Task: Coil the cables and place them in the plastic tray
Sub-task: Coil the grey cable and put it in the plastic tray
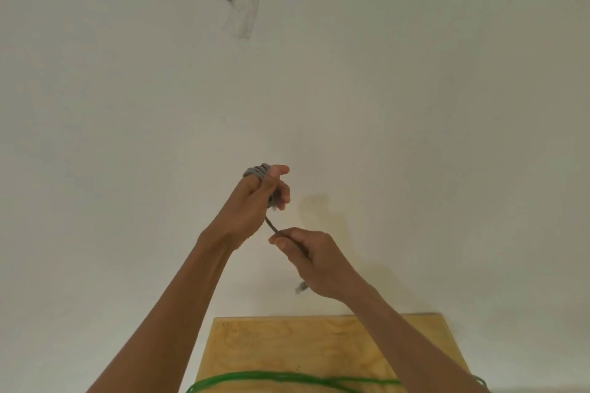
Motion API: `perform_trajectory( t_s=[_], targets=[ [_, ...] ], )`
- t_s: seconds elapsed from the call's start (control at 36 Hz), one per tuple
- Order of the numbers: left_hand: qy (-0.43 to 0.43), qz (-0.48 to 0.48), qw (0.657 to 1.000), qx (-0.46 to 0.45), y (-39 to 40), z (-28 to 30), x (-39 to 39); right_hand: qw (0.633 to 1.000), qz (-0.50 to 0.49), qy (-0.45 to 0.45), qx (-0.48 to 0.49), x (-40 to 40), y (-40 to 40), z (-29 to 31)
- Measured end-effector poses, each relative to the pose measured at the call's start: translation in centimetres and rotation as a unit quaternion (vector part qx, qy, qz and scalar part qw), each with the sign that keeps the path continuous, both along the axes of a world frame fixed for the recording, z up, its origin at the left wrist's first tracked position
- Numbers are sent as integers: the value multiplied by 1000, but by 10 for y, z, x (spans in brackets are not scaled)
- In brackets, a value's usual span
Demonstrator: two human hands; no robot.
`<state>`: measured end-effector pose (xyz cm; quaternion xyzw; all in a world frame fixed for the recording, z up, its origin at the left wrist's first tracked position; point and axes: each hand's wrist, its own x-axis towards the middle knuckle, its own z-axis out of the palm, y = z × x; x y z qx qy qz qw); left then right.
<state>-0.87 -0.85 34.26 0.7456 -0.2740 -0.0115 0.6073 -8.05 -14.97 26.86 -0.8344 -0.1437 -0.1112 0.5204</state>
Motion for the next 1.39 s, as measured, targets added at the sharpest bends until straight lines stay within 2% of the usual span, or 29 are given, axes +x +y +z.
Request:
perform_trajectory(
  t_s=[0.06, 0.11, 0.28, 0.36, 0.47, 0.56, 0.64, 0.81, 0.92, 1.06, 1.22, 1.31, 1.39],
  targets=[
    [-37, 18, 997, 70, 7, -9, 7, 998, -1, -26, -57, -3, -6, 13],
    [-26, 11, 994, 109, 10, -19, 9, 992, 2, -36, -121, -3, -15, 28],
    [-9, -68, 985, 159, 0, -34, -13, 968, 36, -42, -244, 10, -40, 77],
    [47, -96, 982, 157, -4, -32, -28, 986, 48, -16, -156, 21, -52, 95],
    [115, -135, 984, 19, -7, -19, -44, 998, 63, 19, -4, 28, -53, 92],
    [142, -130, 979, -71, -8, -7, -50, 977, 111, 59, 173, 24, -37, 73],
    [153, -92, 975, -129, -10, -3, -51, 960, 97, 36, 261, 13, -15, 63],
    [147, 37, 970, -191, -20, 0, -49, 969, -9, -56, 242, 12, 5, 58],
    [133, 174, 941, -257, -28, -2, -39, 969, -64, -93, 221, 13, 13, 57],
    [59, 256, 938, -227, -38, -6, -34, 959, -125, -108, 230, 18, 24, 54],
    [-138, 305, 936, -107, -28, -14, -30, 969, -102, -109, 195, 19, 19, 58],
    [-163, 322, 929, -86, -26, -12, -30, 971, -73, -94, 208, 20, 14, 62],
    [-162, 333, 925, -85, -24, -11, -29, 980, -5, -41, 193, 24, -2, 65]
  ],
)
